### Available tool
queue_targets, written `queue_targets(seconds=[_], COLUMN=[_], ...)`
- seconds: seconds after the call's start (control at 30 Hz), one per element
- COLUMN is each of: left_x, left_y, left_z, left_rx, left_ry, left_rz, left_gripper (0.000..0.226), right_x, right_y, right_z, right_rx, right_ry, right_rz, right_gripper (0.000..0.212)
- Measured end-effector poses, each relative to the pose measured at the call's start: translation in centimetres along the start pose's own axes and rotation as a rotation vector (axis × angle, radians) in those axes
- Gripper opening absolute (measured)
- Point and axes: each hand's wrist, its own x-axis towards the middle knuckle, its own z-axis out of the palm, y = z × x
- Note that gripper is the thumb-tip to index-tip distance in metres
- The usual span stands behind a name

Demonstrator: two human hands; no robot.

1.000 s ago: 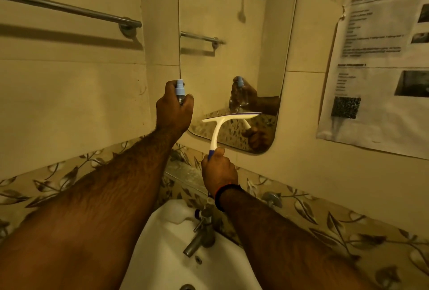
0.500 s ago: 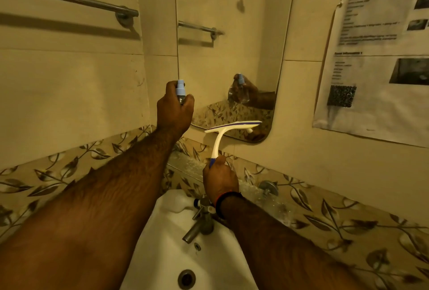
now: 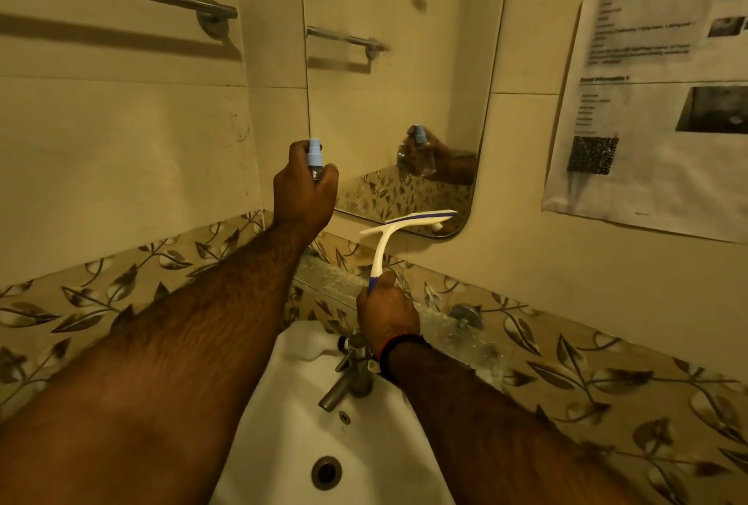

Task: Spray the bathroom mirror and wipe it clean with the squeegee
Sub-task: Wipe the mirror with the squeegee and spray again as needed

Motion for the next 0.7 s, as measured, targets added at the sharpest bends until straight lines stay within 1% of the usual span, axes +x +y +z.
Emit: queue_targets(seconds=[0.3, 0.5, 0.6, 0.7], left_x=[-0.2, -0.3, 0.1, 1.1], left_y=[0.5, 1.1, 1.3, 1.8], left_z=[-0.3, -0.7, -1.0, -1.4], left_rx=[-0.021, -0.047, -0.071, -0.076], left_ry=[-0.003, -0.002, -0.003, 0.033], left_rz=[-0.001, 0.015, 0.024, 0.059], left_gripper=[0.044, 0.044, 0.043, 0.041], right_x=[-1.3, -2.1, -2.5, -2.5], right_y=[0.5, 0.9, 1.4, 0.8], right_z=[-0.3, -0.6, -0.7, -1.2], right_rx=[0.008, -0.016, -0.004, -0.001], right_ry=[-0.017, 0.006, 0.009, 0.029], right_rz=[0.025, 0.042, 0.001, -0.095], right_gripper=[0.027, 0.029, 0.029, 0.031])
